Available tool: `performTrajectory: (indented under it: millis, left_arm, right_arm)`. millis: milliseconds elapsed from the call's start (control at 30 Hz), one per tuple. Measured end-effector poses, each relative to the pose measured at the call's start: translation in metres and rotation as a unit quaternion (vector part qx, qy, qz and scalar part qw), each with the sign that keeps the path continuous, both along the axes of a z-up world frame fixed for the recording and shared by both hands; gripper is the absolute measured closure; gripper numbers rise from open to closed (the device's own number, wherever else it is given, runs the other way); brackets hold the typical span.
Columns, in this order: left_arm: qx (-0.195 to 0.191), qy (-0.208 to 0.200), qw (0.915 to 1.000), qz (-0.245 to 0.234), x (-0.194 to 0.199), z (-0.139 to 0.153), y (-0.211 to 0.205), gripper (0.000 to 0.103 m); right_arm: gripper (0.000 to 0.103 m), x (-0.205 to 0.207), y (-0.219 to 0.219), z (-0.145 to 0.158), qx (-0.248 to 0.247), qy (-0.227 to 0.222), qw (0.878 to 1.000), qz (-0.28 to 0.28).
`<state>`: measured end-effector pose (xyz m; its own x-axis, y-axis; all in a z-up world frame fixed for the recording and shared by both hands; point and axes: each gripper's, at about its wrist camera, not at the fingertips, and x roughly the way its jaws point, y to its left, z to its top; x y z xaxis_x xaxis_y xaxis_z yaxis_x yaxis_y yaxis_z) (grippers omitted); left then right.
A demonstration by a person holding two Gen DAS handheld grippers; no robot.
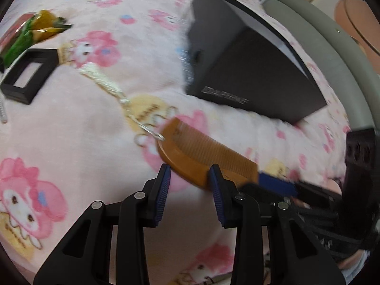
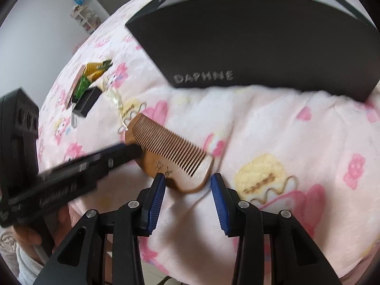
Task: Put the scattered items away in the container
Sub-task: 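Close the right tool on the wooden comb and lift it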
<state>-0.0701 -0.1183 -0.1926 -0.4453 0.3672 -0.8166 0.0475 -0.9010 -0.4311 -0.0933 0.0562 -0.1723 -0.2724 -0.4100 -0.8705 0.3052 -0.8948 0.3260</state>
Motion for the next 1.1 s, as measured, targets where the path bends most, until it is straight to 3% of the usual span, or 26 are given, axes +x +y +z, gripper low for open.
performTrajectory:
  millis: [100,233,400,533,633,733,900,1100]
  left_arm:
    - [-0.039,0.017,0.9985,0.034,-0.004,0.008,-0.005,0.069]
    - [-0.014,0.020,0.9970,0.073,-0.025,0.009,-0.023,0.068]
    - [-0.003,0.001,0.9989,0.047,-0.035,-0.004,-0.015,0.070]
    - [-0.027,0.006,0.9994,0.022,-0.022,0.002,-0.002,0.072]
    - [-0.009,-0.011,0.9994,0.031,-0.006,0.000,0.003,0.073]
    - [-0.030,-0.002,0.9995,0.012,0.002,0.007,0.019,0.073]
    - [-0.001,-0.011,0.9996,0.028,-0.012,-0.001,0.008,0.073]
    - [-0.006,-0.013,0.9997,0.021,-0.013,-0.005,0.013,0.073]
  right_arm:
    - [0.067,-0.001,0.005,0.005,0.002,0.010,1.000,-0.011]
    - [0.067,-0.001,0.006,0.001,-0.009,-0.005,1.000,-0.009]
    - [0.067,0.001,0.001,-0.007,-0.024,-0.019,1.000,0.005]
    - [0.066,-0.002,0.005,-0.006,-0.028,-0.013,0.999,-0.005]
    - [0.066,-0.006,0.013,-0.003,-0.029,-0.007,0.999,-0.019]
    - [0.066,-0.009,0.020,-0.002,-0.032,-0.004,0.999,-0.032]
    - [0.066,-0.013,0.024,-0.004,-0.028,-0.009,0.999,-0.036]
    - [0.063,-0.011,0.017,0.000,-0.017,-0.004,0.999,-0.027]
